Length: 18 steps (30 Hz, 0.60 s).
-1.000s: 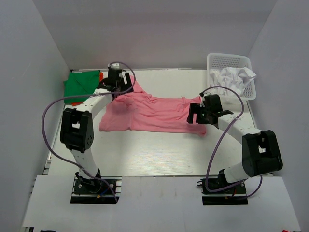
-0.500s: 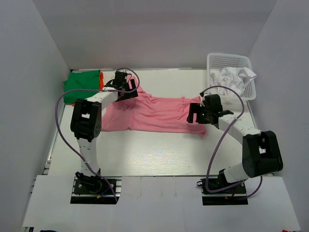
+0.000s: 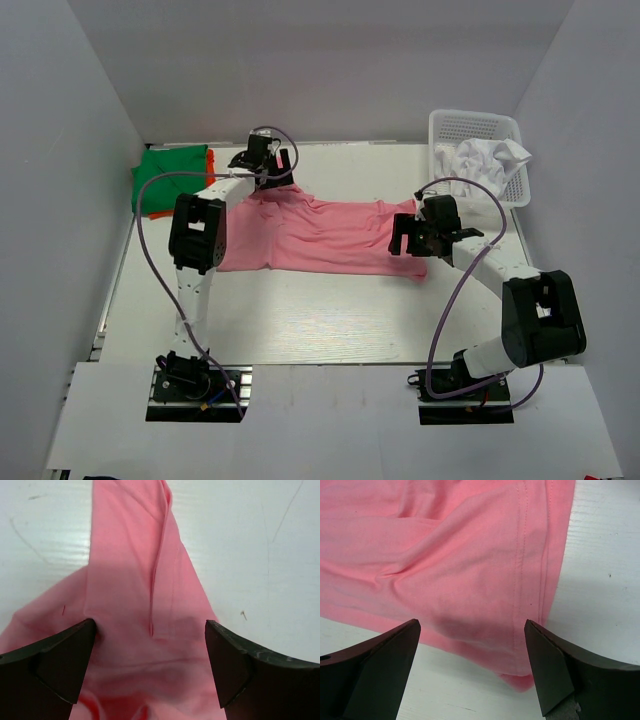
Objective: Fold and stack the t-shirts
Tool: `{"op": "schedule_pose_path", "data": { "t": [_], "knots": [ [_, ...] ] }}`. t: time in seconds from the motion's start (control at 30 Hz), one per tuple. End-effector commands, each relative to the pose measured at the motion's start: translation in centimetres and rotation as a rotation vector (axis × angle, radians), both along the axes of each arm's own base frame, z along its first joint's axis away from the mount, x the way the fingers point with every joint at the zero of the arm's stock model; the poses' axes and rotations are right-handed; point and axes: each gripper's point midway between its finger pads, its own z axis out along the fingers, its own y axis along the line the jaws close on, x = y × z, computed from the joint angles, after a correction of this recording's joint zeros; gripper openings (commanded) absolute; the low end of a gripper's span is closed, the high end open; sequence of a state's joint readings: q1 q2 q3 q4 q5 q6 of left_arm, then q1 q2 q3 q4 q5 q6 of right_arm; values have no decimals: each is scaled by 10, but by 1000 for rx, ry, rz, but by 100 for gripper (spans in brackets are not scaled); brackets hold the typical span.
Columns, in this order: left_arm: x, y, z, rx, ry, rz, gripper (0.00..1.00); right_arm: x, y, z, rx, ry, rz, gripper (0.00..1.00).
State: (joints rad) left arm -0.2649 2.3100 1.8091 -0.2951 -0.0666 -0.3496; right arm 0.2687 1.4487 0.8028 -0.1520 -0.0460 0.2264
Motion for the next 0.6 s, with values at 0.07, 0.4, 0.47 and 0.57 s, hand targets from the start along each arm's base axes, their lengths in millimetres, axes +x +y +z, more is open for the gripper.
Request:
{"op": "schedule_pose_path", "data": {
  "t": [0.07,0.4,0.47,0.57],
  "knots": [
    [24,3,57,27,-108,-2,100,14,0,27,-13,-93,11,90],
    [-50,48,164,39,-224,166,100,12,31,57,119,-194,115,90],
    [-86,57,128,22,-124,220,100,5,34,46,132,-162,119,90],
    [-138,69,88,-2,-10,296,100,-4,38,29,145,-113,122,90]
  ]
}}
